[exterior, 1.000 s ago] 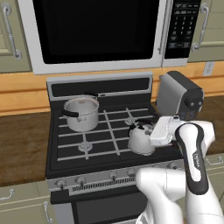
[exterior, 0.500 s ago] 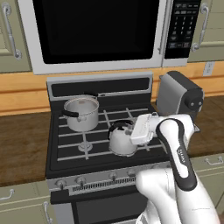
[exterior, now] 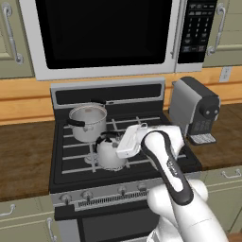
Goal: Pick the kettle from the counter and place it on a stove burner. Then turn the burner on.
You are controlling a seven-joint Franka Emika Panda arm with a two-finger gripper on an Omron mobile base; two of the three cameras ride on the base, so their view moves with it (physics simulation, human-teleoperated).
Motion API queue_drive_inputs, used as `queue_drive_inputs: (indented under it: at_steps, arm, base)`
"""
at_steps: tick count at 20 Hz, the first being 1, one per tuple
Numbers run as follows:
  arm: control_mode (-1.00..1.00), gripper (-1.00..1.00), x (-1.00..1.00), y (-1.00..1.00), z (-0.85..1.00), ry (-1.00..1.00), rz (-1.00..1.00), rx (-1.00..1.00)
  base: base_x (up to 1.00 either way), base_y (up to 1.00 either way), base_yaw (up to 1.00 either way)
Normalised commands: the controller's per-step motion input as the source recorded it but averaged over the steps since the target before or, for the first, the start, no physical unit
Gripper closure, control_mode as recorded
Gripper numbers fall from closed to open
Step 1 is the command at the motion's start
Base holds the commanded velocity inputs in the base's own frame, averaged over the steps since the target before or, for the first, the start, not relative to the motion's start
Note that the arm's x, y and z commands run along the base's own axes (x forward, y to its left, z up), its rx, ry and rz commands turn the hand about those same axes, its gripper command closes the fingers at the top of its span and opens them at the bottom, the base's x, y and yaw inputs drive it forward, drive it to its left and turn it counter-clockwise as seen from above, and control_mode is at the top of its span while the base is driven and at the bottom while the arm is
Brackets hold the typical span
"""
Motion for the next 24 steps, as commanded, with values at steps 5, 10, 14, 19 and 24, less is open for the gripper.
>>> queue_drive_inputs:
  at_steps: [5,10,14,19,24]
  arm:
    - [-1.00,1.00,0.28,0.42,0.00,-0.02,-0.01,0.02]
    - [-1.00,1.00,0.34,0.18,0.00,0.00,-0.03,0.00]
    - [-1.00,1.00,0.47,0.02,0.00,0.02,-0.02,0.00]
    - [-1.00,1.00,0.53,0.00,0.00,0.02,-0.01,0.00]
    - [-1.00,1.00,0.34,0.00,-0.04,0.01,0.00,0.00]
  base:
    - [0.00,0.00,0.00]
    - [0.00,0.00,0.00]
    - [0.00,0.00,0.00]
    - [0.00,0.00,0.00]
    - [0.00,0.00,0.00]
